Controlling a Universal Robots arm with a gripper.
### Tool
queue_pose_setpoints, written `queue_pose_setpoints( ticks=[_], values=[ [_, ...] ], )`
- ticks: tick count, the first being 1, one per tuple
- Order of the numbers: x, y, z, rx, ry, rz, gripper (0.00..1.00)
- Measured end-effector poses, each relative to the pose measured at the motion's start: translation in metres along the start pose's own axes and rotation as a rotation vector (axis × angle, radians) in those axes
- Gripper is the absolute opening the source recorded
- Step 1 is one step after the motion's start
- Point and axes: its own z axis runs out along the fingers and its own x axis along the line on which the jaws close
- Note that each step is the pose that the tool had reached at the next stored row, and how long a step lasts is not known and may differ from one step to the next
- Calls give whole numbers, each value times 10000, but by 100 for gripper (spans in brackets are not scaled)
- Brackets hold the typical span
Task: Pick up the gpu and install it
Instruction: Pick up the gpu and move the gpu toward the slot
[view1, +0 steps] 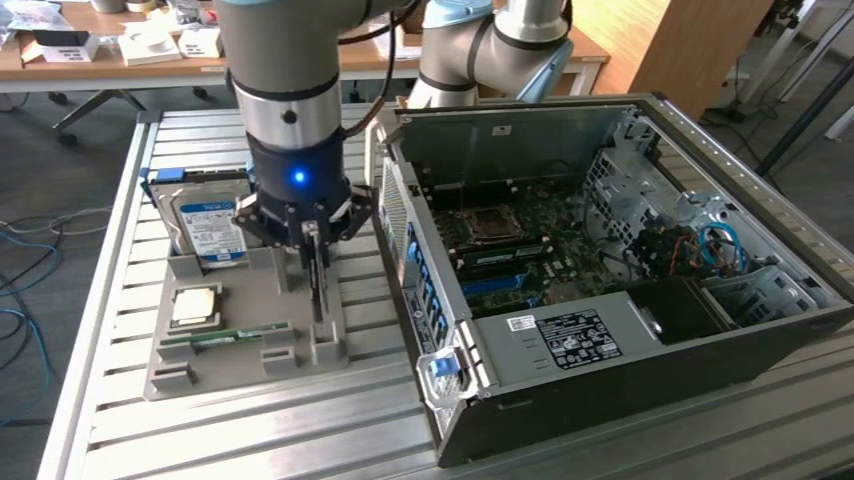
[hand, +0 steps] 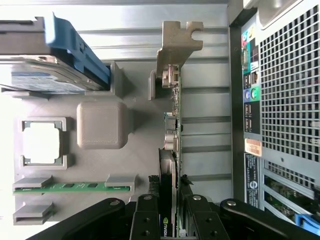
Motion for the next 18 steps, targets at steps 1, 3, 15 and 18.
queue_pose_setpoints(
  ticks=[1,3,15,18],
  values=[
    [-1,1,-29,0,0,0,26],
    [-3,4,-93,0,1,0,26],
    [-16,19,-438,0,1,0,26],
    [-20,23,-524,0,0,0,26]
  ],
)
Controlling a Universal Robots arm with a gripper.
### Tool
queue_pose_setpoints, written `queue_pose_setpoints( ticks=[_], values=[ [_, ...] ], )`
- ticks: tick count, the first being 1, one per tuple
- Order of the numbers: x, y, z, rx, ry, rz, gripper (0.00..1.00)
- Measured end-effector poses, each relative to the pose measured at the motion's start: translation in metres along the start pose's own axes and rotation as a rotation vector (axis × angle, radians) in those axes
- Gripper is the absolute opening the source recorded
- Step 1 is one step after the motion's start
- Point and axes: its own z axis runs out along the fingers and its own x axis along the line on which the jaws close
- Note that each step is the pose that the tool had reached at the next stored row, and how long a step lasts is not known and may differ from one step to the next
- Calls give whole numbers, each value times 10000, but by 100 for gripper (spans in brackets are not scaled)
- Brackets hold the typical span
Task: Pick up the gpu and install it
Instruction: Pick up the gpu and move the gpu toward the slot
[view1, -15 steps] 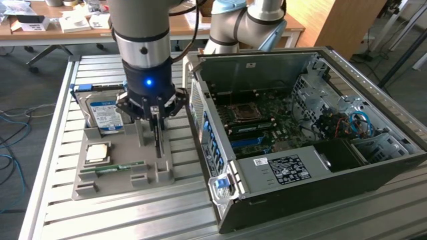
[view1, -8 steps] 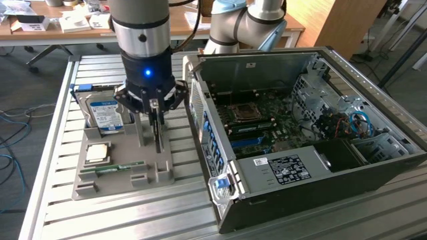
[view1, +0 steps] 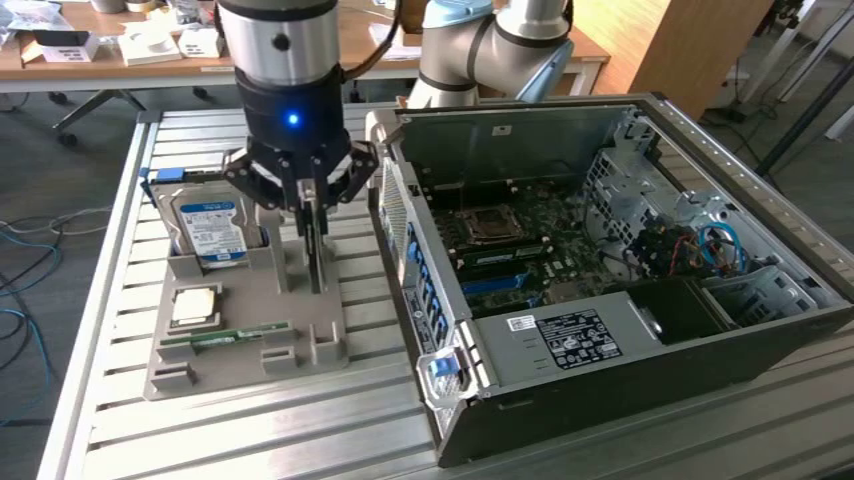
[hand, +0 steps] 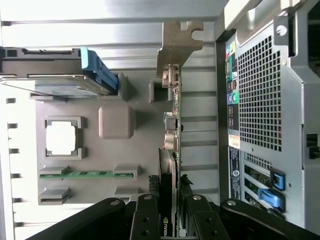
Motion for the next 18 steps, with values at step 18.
queue_pose_setpoints(
  ticks=[18],
  values=[
    [-26,23,-519,1,0,0,26]
  ],
)
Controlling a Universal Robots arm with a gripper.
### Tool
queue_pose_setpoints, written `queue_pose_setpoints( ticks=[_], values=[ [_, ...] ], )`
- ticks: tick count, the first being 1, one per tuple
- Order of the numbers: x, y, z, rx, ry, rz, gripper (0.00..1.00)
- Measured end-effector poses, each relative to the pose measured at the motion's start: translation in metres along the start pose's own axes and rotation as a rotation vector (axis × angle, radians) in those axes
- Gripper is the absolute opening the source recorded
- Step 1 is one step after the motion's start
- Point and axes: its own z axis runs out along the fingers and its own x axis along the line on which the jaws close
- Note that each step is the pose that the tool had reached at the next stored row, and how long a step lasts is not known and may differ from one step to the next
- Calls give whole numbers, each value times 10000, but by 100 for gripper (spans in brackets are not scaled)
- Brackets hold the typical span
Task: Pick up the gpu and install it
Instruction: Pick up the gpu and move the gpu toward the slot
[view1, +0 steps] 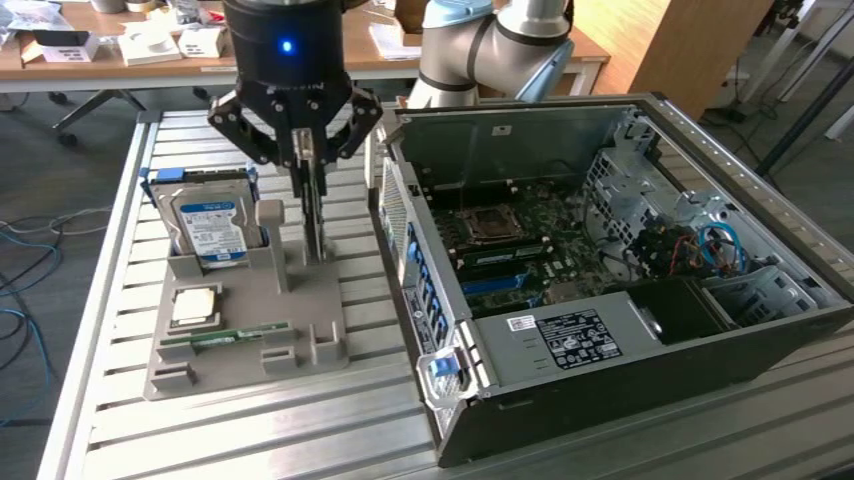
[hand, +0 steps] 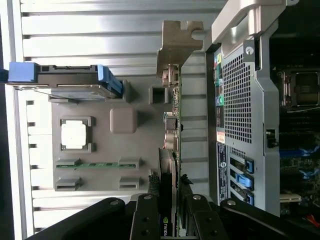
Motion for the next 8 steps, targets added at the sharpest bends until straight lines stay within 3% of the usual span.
queue_pose_setpoints(
  ticks=[8],
  values=[
    [-15,11,-249,0,0,0,26]
  ],
)
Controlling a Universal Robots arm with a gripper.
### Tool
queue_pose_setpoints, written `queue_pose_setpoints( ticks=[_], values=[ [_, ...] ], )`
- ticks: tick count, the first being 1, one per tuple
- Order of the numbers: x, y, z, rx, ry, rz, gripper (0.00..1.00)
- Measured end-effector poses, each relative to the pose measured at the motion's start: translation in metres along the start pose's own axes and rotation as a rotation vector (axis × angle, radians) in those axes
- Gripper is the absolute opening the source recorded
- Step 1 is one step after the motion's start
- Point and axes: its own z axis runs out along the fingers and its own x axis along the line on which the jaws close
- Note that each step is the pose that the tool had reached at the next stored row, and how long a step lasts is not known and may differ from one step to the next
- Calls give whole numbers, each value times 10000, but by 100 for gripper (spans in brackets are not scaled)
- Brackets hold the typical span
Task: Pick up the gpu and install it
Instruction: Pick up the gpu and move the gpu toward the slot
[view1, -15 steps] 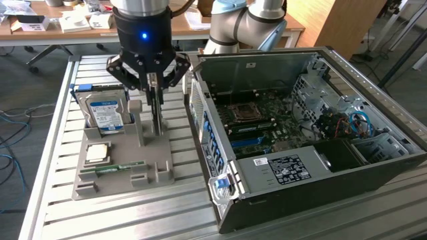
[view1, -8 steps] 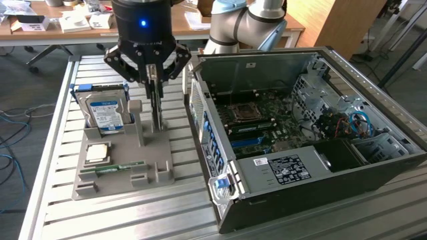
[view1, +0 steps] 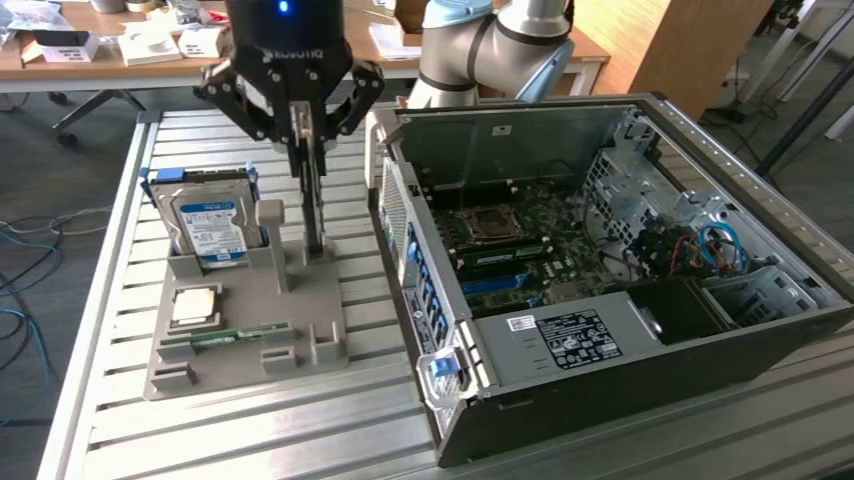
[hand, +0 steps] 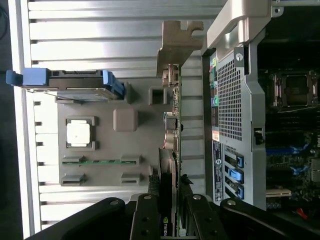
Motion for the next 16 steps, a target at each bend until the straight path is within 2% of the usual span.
queue_pose_setpoints(
  ticks=[7,16],
  values=[
    [-12,9,-203,0,0,0,26],
    [-13,10,-221,0,0,0,26]
  ],
)
